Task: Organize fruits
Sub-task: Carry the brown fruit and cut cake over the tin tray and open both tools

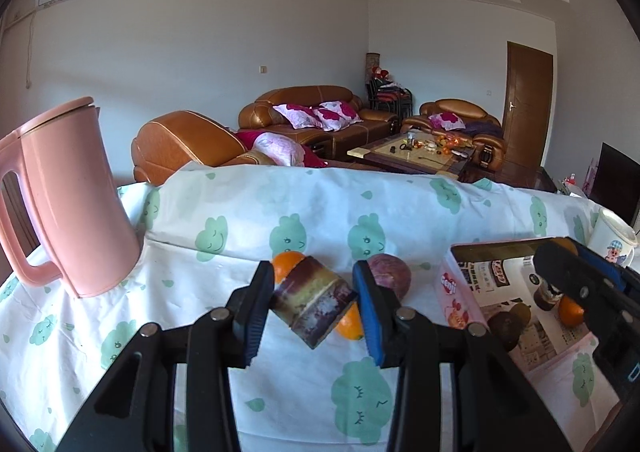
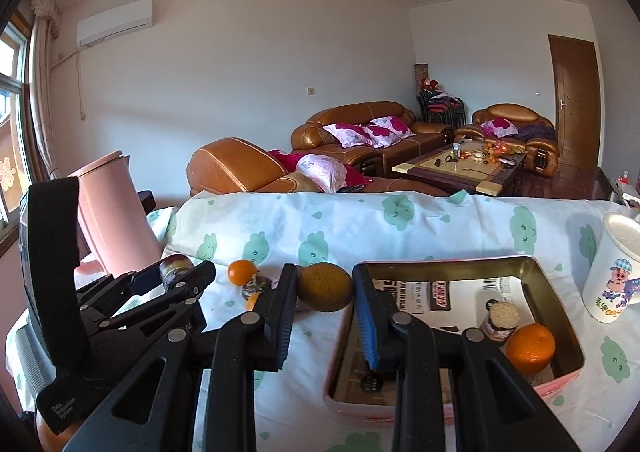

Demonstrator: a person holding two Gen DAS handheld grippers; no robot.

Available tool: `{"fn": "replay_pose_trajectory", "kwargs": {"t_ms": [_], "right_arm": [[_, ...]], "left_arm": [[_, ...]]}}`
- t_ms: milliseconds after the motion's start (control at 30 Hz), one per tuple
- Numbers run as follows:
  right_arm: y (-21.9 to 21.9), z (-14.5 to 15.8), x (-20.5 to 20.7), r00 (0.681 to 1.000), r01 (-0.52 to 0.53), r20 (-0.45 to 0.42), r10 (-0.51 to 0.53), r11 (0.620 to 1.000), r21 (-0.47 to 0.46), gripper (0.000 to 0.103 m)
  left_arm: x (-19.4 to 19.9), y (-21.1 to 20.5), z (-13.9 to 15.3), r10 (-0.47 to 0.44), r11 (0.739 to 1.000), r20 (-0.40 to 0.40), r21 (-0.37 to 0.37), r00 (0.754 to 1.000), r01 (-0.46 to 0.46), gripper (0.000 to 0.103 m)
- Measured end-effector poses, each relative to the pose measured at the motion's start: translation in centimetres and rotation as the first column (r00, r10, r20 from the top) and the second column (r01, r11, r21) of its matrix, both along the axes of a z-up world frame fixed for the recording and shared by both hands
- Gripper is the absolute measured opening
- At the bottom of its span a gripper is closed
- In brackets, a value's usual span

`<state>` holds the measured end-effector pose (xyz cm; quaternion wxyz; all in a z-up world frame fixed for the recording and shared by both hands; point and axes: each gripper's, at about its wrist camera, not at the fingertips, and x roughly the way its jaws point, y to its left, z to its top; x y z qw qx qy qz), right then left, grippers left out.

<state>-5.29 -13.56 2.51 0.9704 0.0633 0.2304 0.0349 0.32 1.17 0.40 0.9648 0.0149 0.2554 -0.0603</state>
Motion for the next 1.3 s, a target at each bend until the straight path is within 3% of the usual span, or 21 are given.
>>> {"fn": "replay_pose_trajectory", "kwargs": {"t_ms": [300, 767, 1067, 1300], "right_arm": [[-7.0, 0.3, -0.3, 0.991, 0.131, 0.005, -0.131, 0.991, 0.013, 0.03], [-14.6, 0.5, -0.6, 0.953, 0.302, 0.024, -0.301, 0.95, -0.077, 0.03], [-15.1, -2.1, 2.0, 0.955, 0.274, -0.08, -0.284, 0.955, -0.117, 0.03], [-15.1, -3.6, 3.1, 0.96, 0.219, -0.161, -0.228, 0.973, -0.069, 0.03]], "left_arm": [[-0.6, -5.0, 0.7, -0.088, 0.996, 0.018, 0.004, 0.996, 0.088, 0.042], [0.0, -12.9, 0.5, -0.241, 0.97, -0.015, -0.022, 0.97, 0.241, 0.042], [0.7, -17.0, -1.4, -0.304, 0.952, -0.107, -0.001, 0.947, 0.306, 0.042], [1.0, -17.4, -2.3, -0.3, 0.951, -0.145, 0.027, 0.943, 0.307, 0.042]]}}
